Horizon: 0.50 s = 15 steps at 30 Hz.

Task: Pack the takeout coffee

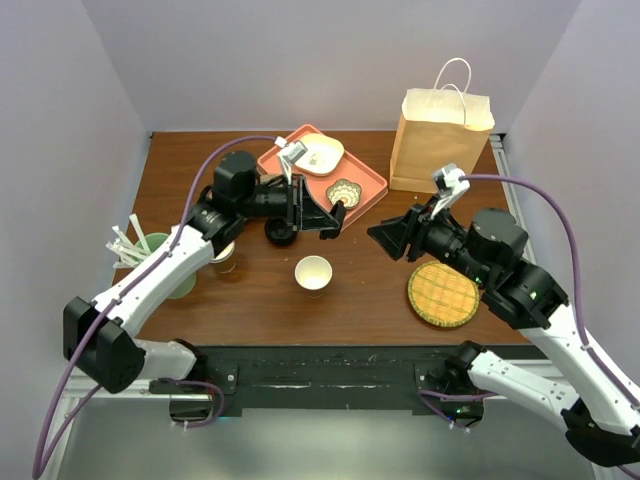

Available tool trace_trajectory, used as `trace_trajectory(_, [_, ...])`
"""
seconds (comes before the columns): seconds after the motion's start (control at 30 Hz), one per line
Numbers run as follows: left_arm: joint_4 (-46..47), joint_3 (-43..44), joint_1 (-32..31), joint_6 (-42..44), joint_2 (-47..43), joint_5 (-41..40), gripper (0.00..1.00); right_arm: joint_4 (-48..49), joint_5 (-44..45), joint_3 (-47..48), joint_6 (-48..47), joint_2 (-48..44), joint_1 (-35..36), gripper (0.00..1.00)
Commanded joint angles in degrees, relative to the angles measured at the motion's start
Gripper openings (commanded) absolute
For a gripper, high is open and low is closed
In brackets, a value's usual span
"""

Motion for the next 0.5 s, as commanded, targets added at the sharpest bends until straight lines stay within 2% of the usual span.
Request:
trace_trajectory(0.0, [28.11, -7.95, 1.56, -24.54, -5.07, 8.85, 0.07, 12.0, -4.86, -3.12, -1.91, -3.74, 0.08, 0.45])
trace_trajectory(0.03, [34.15, -8.93, 1.65, -27.09, -5.59, 8.59, 0.07, 14.36, -5.04, -4.43, -1.2, -3.83, 0.08, 0.45])
trace_trajectory(0.07, [36.91, -9.63, 1.65, -31.3, -6.38, 7.81, 0.07, 15.87, -7.21, -5.14, -0.41, -3.39, 0.16, 0.44])
trace_trajectory(0.23, [49.83, -13.68, 1.65, -40.55, -6.83, 5.43, 0.07, 22.99, -10.4, -6.65, 8.11, -1.11, 0.16, 0.42])
trace_trajectory(0.47, [59.08, -16.58, 1.65, -49.78, -6.13, 2.0, 0.09, 20.37, -8.21, -4.01, 8.65, 3.73, 0.08, 0.39])
